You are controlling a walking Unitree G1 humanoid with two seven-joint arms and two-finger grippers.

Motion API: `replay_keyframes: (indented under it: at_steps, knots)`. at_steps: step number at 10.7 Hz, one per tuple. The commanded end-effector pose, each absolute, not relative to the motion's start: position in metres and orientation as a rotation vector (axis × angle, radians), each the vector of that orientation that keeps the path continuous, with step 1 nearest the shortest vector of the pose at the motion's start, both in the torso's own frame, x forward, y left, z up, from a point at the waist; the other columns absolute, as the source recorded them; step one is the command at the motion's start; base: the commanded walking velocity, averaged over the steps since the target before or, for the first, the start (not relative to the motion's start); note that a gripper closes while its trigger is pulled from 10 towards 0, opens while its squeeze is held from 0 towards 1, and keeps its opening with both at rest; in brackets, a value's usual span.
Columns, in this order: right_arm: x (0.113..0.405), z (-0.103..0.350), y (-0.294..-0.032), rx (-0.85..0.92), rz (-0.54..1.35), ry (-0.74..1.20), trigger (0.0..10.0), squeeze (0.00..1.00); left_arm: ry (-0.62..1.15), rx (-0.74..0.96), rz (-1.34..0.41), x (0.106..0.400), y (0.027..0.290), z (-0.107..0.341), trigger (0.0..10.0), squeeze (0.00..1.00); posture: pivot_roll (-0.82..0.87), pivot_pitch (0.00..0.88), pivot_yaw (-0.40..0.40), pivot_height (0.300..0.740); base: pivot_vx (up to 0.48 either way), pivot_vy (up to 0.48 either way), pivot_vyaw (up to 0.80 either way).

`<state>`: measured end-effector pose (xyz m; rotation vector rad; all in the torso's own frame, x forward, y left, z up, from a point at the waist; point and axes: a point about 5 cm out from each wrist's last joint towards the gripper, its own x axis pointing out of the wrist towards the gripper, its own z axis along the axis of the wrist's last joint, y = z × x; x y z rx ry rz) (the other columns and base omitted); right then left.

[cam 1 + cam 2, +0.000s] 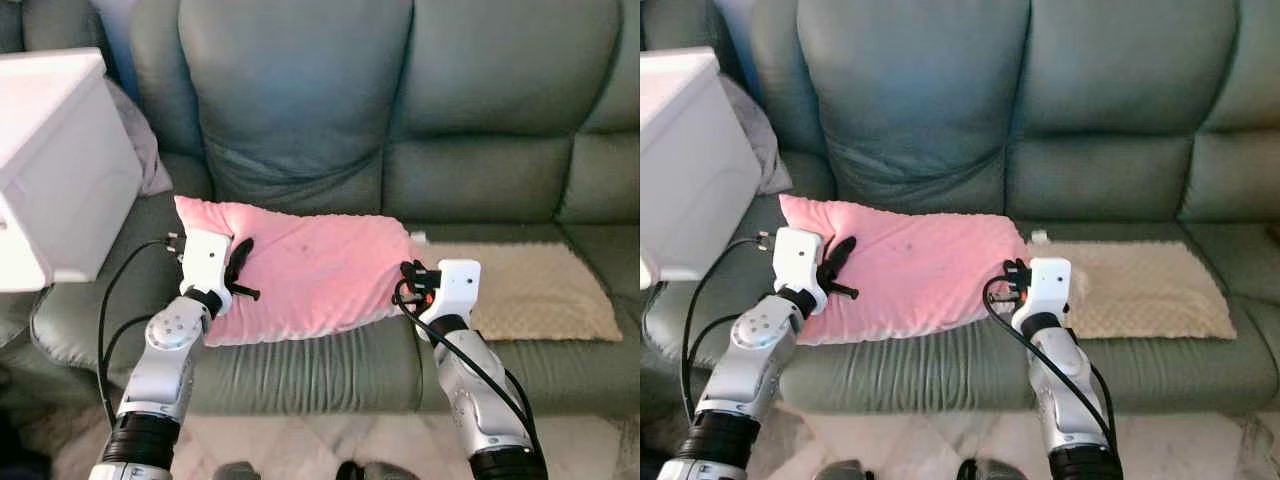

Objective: Move the pillow to the sofa

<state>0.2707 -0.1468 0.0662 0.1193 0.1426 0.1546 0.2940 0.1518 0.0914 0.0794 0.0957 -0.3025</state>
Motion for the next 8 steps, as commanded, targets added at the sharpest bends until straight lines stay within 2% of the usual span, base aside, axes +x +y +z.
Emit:
replay_keyframes:
  at_steps: [1,4,8]
  knots:
    - [0.2725,0.0689,-0.1445,0.13,0.165,0.133,10.0,0.0,0.079,0.092,-0.311,0.2963,0.1529,0.0949,10.0,0.0,-0.03,0.03,-0.013,0.74,0.315,0.0,0.0]
    - [0.2716,0.0682,-0.1453,0.129,0.166,0.137,10.0,0.0,0.082,0.088,-0.308,0.2967,0.153,0.0944,10.0,0.0,-0.03,0.033,-0.014,0.74,0.321,0.0,0.0]
    - [0.2718,0.0678,-0.1448,0.144,0.176,0.145,10.0,0.0,0.11,0.101,-0.242,0.2988,0.1601,0.0914,10.0,0.0,-0.02,0.048,-0.025,0.74,0.0,0.0,0.0]
